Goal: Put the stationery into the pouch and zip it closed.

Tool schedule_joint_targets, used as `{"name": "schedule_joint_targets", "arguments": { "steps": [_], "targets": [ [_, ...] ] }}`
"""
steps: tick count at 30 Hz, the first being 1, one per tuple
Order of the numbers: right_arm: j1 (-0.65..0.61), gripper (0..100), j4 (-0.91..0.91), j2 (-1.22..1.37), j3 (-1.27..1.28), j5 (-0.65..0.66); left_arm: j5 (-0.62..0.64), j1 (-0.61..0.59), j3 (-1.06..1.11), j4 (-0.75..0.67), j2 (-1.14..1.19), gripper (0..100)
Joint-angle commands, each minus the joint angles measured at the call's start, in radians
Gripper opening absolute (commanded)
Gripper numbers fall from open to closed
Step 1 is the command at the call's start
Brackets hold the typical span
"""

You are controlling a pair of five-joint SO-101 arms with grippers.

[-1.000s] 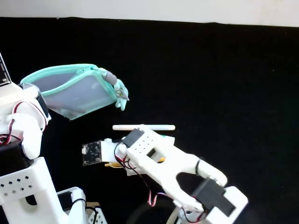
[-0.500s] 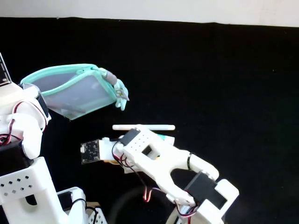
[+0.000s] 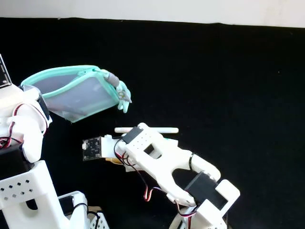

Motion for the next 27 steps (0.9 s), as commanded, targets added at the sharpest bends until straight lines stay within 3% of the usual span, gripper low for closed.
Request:
{"name": "schedule_joint_targets", "arguments": {
  "steps": [1,8,27],
  "targets": [
    [0.021,0.6,-0.030,0.005,-0.015,0.005,-0.005,-0.010,0.013,0.020,0.036,1],
    [0.082,0.6,-0.008,-0.033,-0.061,-0.075,-0.005,-0.010,0.013,0.020,0.036,1],
    [0.139,0.6,0.199,-0.472,-0.085,-0.293,-0.005,-0.002,0.010,0.014,0.035,1]
  ]
}}
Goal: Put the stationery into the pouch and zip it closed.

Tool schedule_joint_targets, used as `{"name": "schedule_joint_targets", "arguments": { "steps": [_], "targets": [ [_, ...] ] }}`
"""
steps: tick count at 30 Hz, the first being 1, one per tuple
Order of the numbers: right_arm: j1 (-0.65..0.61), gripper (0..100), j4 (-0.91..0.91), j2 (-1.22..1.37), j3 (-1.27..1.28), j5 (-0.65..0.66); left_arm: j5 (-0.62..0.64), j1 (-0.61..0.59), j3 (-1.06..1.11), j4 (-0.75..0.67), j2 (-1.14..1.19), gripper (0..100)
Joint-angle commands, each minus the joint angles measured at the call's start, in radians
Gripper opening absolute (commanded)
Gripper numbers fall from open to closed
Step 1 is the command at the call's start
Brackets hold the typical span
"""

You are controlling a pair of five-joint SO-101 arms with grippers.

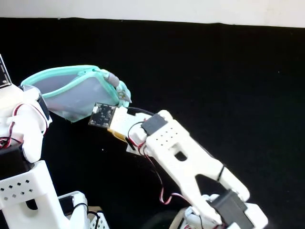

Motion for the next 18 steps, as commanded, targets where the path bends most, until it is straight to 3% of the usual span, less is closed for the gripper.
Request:
{"name": "schedule_joint_targets", "arguments": {
  "steps": [1,18],
  "targets": [
    [0.016,0.6,0.048,-0.096,-0.036,-0.038,-0.005,-0.001,0.010,0.014,0.035,1],
    [0.059,0.6,0.128,-0.320,-0.170,-0.213,-0.005,-0.001,0.010,0.014,0.035,1]
  ]
}}
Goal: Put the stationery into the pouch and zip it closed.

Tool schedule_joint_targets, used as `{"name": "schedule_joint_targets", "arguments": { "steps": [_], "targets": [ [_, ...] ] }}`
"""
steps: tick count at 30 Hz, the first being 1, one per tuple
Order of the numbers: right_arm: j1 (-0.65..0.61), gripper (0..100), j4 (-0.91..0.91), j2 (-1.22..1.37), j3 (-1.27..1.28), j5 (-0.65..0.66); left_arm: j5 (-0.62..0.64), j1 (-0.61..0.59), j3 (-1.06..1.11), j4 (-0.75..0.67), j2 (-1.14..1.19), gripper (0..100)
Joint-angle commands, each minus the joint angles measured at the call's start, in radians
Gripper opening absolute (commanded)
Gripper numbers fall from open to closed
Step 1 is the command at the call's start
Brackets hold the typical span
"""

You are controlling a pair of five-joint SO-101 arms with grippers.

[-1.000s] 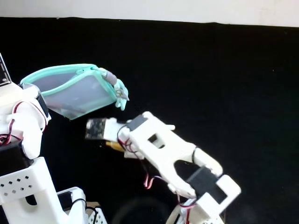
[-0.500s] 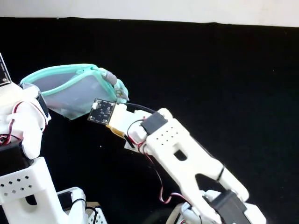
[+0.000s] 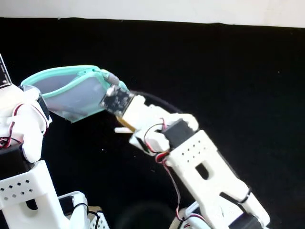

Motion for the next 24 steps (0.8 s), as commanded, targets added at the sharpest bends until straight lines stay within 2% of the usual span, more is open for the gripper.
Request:
{"name": "schedule_joint_targets", "arguments": {
  "steps": [1,14,24],
  "targets": [
    [0.018,0.6,0.008,-0.042,-0.117,-0.052,-0.005,-0.001,0.010,0.014,0.035,1],
    [0.013,0.6,0.007,-0.038,-0.446,-0.249,-0.005,0.001,0.010,0.014,0.035,1],
    [0.012,0.6,0.008,0.165,-0.786,-0.385,-0.005,0.116,0.008,0.012,0.035,1]
  ]
}}
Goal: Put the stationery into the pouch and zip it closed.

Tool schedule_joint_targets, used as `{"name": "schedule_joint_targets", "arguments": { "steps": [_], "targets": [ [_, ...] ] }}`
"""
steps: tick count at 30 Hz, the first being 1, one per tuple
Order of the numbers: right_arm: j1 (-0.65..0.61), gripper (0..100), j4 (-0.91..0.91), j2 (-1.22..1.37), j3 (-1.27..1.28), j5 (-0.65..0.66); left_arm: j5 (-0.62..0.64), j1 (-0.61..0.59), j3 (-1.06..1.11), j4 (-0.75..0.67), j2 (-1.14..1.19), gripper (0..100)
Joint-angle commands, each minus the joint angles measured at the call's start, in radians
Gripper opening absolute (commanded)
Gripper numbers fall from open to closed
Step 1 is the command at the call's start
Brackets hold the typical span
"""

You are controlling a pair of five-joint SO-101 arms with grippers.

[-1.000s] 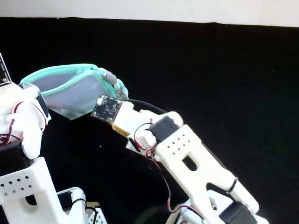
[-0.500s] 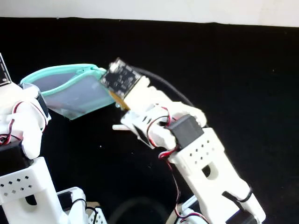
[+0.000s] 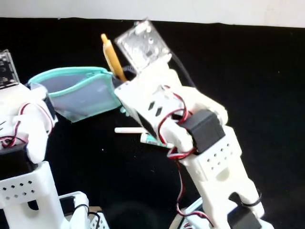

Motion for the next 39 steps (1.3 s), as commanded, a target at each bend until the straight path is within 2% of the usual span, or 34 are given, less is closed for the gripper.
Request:
{"name": "schedule_joint_targets", "arguments": {
  "steps": [1,9,14,30,34,39],
  "targets": [
    [0.010,0.6,0.008,0.061,-0.156,-0.054,-0.005,0.033,0.008,0.012,0.035,1],
    [-0.045,0.6,0.010,0.242,-0.456,-0.164,-0.005,0.035,0.012,0.012,0.035,1],
    [-0.097,0.6,0.010,0.384,-0.651,-0.164,-0.005,0.035,0.015,0.012,0.035,1],
    [-0.099,0.6,0.074,0.842,-1.342,-0.163,-0.005,0.035,0.016,0.014,0.035,1],
    [-0.101,0.6,0.140,0.949,-1.501,-0.163,-0.005,0.033,0.016,0.014,0.035,1],
    [-0.114,0.6,0.180,1.009,-1.537,-0.166,-0.005,0.033,0.016,0.015,0.035,1]
  ]
}}
